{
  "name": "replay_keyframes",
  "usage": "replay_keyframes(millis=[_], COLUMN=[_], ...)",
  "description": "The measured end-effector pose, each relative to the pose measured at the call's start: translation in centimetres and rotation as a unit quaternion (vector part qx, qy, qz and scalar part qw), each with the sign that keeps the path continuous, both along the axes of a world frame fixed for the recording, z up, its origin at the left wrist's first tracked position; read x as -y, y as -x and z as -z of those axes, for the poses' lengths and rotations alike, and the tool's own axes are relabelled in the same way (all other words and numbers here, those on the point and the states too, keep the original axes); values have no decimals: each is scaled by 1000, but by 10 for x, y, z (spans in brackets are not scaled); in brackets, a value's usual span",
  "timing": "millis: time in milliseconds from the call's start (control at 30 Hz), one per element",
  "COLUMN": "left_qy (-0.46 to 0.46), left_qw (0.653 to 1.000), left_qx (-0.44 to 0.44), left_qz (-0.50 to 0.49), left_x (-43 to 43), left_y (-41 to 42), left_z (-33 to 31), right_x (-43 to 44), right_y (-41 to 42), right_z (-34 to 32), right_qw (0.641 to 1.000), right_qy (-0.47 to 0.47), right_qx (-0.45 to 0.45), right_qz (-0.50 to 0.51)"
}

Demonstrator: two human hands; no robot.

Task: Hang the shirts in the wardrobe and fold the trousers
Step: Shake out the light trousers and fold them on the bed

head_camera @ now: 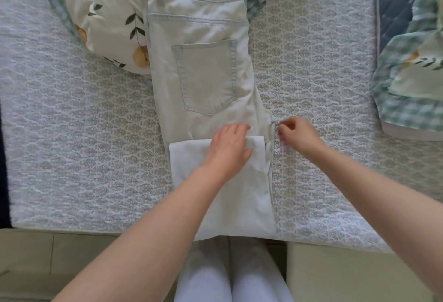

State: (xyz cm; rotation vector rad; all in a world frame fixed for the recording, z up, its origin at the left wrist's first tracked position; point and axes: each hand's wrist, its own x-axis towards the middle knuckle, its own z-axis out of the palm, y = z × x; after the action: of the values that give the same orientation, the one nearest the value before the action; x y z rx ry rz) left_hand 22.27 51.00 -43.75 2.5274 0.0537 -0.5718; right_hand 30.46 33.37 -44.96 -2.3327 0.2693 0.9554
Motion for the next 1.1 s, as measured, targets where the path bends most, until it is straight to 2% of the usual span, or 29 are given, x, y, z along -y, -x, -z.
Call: replay_keyframes(millis=[100, 200, 433, 633, 700, 767, 967, 1067, 1100], left_qy=[-58, -62, 89, 73, 60, 37, -67, -80, -87], left_qw=[994, 992, 994, 994, 994, 993, 992, 992, 991], left_qx=[-76, -91, -55, 37, 33, 20, -45, -34, -30], left_qz=[52, 62, 42, 69, 87, 107, 100, 91, 94], left_x=[4, 4, -14, -23, -28, -31, -30, -31, -32], left_y=[-17, -20, -5, 23, 28, 28, 13, 9, 7], left_z=[10, 13, -5, -19, -20, -21, -33, -36, -34], right_x=[-15, -24, -25, -28, -30, -33, -45, -57, -61], right_y=[-17, -24, -23, -5, 3, 8, 4, -7, -11], right_z=[4, 10, 15, 5, -1, -3, 0, 2, 3], right_qw=[1000, 1000, 993, 996, 986, 979, 971, 967, 971], right_qy=[-19, -25, -84, -5, -13, -50, -120, -123, -132], right_qx=[3, -6, -64, 89, 146, 166, 111, 41, -7], right_qz=[12, 16, 45, -28, -78, -111, -176, -218, -202])
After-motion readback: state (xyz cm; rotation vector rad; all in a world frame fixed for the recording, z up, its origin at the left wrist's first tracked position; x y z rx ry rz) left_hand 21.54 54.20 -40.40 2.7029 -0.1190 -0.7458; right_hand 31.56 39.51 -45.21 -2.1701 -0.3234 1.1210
